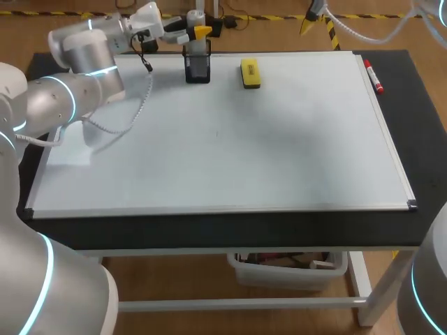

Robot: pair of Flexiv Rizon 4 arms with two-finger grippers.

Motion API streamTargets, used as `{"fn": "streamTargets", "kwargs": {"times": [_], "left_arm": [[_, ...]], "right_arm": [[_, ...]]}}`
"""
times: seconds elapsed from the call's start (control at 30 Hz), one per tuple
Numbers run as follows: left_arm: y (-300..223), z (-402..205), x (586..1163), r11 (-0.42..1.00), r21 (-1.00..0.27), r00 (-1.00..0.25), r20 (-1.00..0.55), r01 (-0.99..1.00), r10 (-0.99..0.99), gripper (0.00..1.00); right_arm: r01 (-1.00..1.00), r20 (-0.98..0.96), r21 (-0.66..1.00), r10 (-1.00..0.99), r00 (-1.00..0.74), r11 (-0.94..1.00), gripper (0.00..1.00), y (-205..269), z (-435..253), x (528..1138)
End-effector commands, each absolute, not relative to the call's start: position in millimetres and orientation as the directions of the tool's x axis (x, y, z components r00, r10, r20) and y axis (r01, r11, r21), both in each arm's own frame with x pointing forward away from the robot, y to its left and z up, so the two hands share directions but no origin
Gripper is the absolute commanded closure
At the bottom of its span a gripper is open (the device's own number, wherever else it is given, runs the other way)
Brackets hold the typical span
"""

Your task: Pick up the inspection probe, press it on each red-marked spot on the whiteboard one by one, put down the probe, pick up the eraser, and wipe off all the red marks.

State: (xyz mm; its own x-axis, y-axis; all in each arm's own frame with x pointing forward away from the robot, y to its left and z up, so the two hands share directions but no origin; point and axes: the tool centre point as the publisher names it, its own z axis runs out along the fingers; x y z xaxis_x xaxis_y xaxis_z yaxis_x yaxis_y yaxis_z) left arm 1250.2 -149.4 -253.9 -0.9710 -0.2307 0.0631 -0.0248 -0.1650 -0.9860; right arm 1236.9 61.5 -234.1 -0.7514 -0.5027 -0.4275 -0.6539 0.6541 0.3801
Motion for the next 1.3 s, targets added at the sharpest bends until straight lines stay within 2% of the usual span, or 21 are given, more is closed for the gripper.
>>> {"fn": "streamTargets", "kwargs": {"times": [0.03, 0.6, 0.63, 0.7, 0.73, 0.77, 0.8, 1.3], "left_arm": [[-151, -260, 1259, -0.173, -0.984, -0.995, 0.011, -0.028, 0.101, 1.00], [-151, -265, 1260, -0.167, -0.985, -0.994, 0.018, -0.037, 0.112, 1.00], [-151, -265, 1260, -0.167, -0.985, -0.993, 0.018, -0.037, 0.113, 0.96], [-151, -264, 1258, -0.164, -0.986, -0.993, 0.018, -0.037, 0.113, 0.62], [-152, -263, 1258, -0.161, -0.986, -0.993, 0.017, -0.036, 0.115, 0.53], [-151, -263, 1258, -0.159, -0.987, -0.993, 0.017, -0.035, 0.114, 0.17], [-151, -262, 1257, -0.161, -0.986, -0.994, 0.017, -0.034, 0.108, 0.00], [-149, -250, 1257, -0.081, -0.996, -0.999, 0.028, -0.030, 0.027, 0.00]], "right_arm": [[-0.654, -0.425, 0.374, -0.506, -0.751, 0.657, 0.00, 61, -232, 1235], [-0.654, -0.425, 0.374, -0.506, -0.751, 0.657, 0.00, 61, -232, 1235], [-0.654, -0.425, 0.374, -0.506, -0.751, 0.657, 0.00, 61, -232, 1235], [-0.654, -0.425, 0.374, -0.506, -0.751, 0.657, 0.00, 61, -232, 1235], [-0.654, -0.425, 0.374, -0.506, -0.751, 0.657, 0.00, 61, -232, 1235], [-0.654, -0.425, 0.374, -0.506, -0.751, 0.657, 0.00, 61, -232, 1235], [-0.654, -0.425, 0.374, -0.506, -0.751, 0.657, 0.00, 61, -232, 1235], [-0.654, -0.425, 0.374, -0.506, -0.751, 0.657, 0.00, 61, -232, 1235]]}}
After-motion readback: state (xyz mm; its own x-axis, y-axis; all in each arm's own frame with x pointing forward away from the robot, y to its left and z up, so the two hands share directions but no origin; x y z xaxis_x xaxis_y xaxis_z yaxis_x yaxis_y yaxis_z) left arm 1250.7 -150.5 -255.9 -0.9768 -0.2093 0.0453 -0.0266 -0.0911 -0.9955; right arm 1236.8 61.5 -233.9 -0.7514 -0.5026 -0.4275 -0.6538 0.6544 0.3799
